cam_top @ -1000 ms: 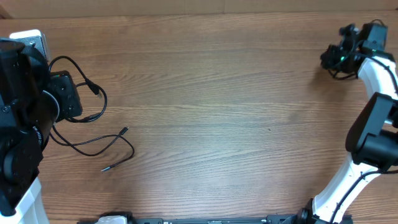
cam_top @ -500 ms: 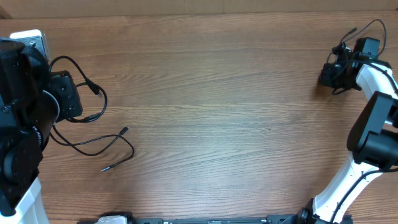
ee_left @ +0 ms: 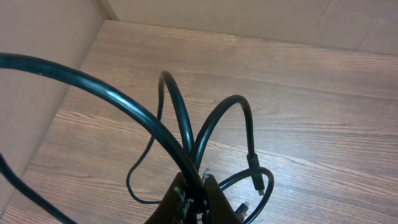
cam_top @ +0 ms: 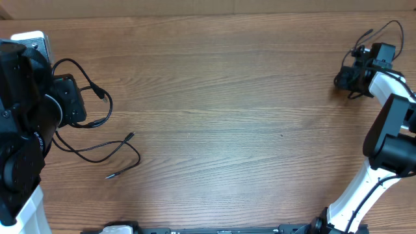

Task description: Untangle cables

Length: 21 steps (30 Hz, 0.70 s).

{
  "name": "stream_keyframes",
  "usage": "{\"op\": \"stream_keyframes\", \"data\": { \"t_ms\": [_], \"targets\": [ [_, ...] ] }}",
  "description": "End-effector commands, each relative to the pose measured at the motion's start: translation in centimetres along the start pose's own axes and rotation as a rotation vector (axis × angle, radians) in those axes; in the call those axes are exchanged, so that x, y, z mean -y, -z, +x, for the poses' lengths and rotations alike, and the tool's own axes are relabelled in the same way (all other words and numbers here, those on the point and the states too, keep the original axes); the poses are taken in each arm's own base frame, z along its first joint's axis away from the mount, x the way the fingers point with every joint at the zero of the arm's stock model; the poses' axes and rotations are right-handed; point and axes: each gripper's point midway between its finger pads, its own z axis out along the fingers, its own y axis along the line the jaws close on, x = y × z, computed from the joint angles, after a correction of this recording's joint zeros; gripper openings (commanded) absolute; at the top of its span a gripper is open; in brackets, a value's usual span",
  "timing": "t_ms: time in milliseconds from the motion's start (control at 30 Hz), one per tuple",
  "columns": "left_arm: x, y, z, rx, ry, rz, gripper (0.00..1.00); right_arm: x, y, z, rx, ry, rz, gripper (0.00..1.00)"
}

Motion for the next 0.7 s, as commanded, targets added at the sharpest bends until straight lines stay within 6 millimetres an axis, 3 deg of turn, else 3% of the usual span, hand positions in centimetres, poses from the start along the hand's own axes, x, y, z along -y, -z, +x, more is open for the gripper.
{"op": "stream_keyframes", "data": {
  "t_ms": [0,233,333,667],
  "targets": [
    [0.1,0.2,-0.1,0.01,-0.012,0.009,0.04,1.5,-2.9,2.7,-0.065,-0.027,0.057,0.04],
    [0.1,0.2,-0.1,0.011,-0.013,0.008,0.04,4.4,-4.0,1.3,0.022,-0.047,0.118,0.04],
    [0.1,0.2,-0.6,0.03,-0.026,0.01,0.04,7.4,-3.3,-0.6,0.115,-0.079,0.152,0.04],
    [-1.2,0.3,-1.4,0.065,0.019,-0.066,0.04,15.6,-0.4,-3.3,0.302,-0.162,0.193,0.04]
  ]
}}
